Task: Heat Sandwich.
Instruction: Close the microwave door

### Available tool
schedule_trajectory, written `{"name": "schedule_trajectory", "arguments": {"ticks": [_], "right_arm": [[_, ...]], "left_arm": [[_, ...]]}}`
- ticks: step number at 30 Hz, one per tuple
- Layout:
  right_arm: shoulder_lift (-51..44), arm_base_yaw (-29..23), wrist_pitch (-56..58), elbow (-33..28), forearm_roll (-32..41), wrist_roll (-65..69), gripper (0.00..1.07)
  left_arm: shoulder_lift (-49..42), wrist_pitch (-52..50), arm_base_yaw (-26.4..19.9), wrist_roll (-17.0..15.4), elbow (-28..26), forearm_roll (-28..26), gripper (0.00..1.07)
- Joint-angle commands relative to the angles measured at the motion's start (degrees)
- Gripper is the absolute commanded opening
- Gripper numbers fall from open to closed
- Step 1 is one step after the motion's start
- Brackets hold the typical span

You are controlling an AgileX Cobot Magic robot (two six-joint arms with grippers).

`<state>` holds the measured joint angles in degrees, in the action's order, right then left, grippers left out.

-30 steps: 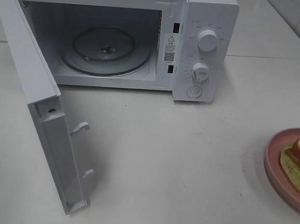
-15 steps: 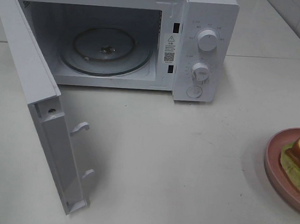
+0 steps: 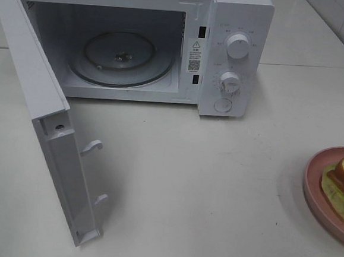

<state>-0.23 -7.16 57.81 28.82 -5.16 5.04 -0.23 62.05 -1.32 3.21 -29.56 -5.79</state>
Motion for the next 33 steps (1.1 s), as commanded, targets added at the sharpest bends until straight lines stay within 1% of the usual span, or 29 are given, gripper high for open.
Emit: {"name": "schedule_trajectory", "arguments": {"ticks": [1, 33], "right_arm": [[-1.6, 0.3, -0.8, -0.2, 0.1, -0.2, 0.76], [-1.6, 0.3, -0.8, -0.2, 0.1, -0.2, 0.76]], "left_arm": [[-0.9, -0.5, 0.1, -0.1, 0.1, -0.2, 0.97], [-0.9, -0.5, 0.1, -0.1, 0.1, -0.2, 0.97]]}}
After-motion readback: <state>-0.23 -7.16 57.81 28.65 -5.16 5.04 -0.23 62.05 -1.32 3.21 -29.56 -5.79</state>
